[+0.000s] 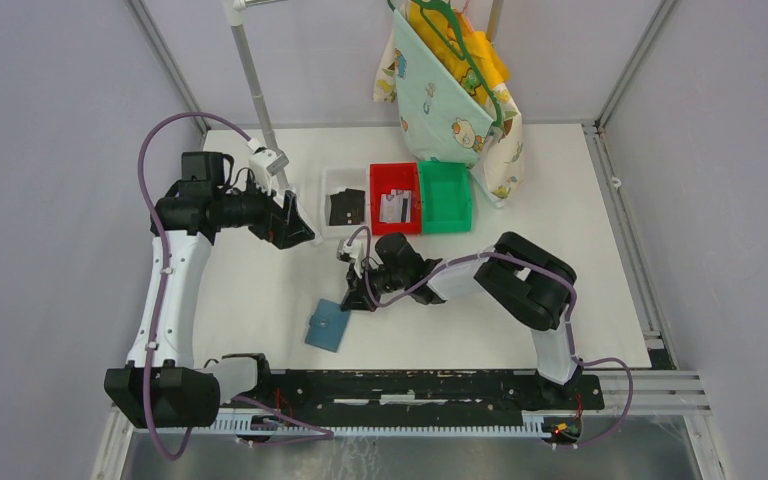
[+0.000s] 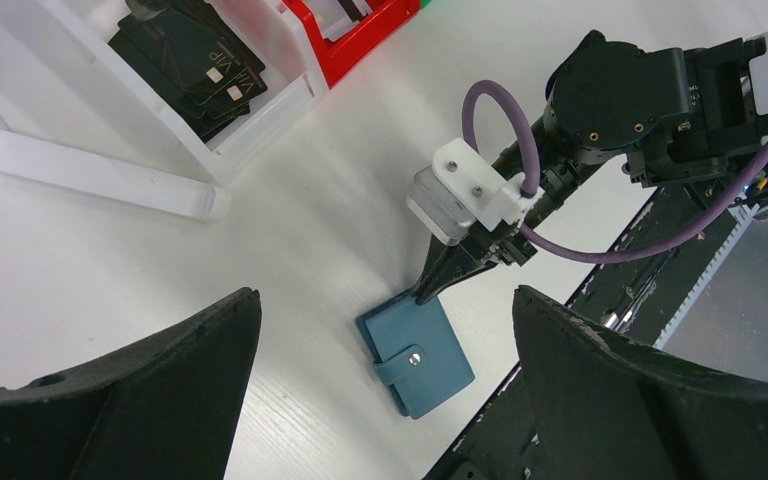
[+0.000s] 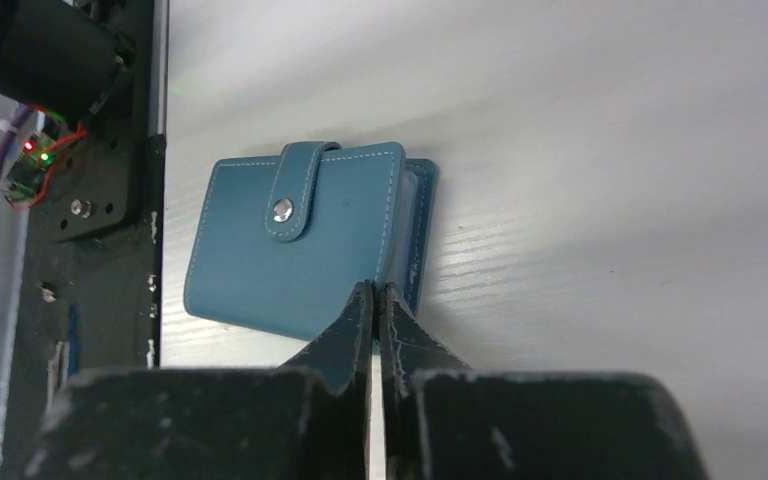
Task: Take the credit cards out of the card holder
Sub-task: Open the card holder at the center of the board.
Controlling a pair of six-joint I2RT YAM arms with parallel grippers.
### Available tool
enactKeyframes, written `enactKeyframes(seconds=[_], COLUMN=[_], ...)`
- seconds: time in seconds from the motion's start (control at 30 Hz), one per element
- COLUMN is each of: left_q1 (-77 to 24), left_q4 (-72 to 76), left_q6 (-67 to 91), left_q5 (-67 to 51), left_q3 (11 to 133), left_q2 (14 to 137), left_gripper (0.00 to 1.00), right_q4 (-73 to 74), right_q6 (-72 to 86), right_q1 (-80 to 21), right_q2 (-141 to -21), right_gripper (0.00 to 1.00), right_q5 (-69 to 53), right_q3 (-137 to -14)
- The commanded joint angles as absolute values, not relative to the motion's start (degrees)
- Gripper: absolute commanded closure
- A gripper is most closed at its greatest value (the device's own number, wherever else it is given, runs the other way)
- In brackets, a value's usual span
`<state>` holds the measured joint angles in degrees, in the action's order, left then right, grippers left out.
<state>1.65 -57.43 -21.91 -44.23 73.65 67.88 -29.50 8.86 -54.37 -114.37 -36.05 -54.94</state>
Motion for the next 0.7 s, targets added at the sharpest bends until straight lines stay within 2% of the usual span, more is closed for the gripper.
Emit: enactKeyframes(seconds=[0.0, 0.13, 0.23, 0.3, 0.67], left_q1=[1.76, 1.81, 1.78, 1.69, 1.32], left_q4=[-57.3, -57.13, -55.59, -54.3, -50.06], left_q6=[-22.85, -22.06, -20.24, -18.91, -15.9], left_q5=[-45.72, -46.02, -47.18, -49.19, -54.9], left_q3=[75.98, 74.38, 72.01, 69.68, 58.9], left_q2=[66.95, 67.09, 66.7, 66.23, 64.43], left_gripper=[0.0, 0.0, 0.0, 0.0, 0.0], right_q4=[-32.65, -45.2, -63.89, -71.39, -73.98], right_q6=[10.38, 20.15, 31.71, 36.04, 36.78], right_q1=[-54.46, -51.94, -48.56, -47.0, -45.36], right_q2=[-114.48, -111.73, -109.16, -107.95, -99.4], right_gripper=[1.0, 1.0, 1.0, 1.0, 1.0], right_q5=[-36.34, -38.7, -38.07, -37.85, -37.32], right_q3=[-56.33, -52.5, -46.72, -45.01, -44.2])
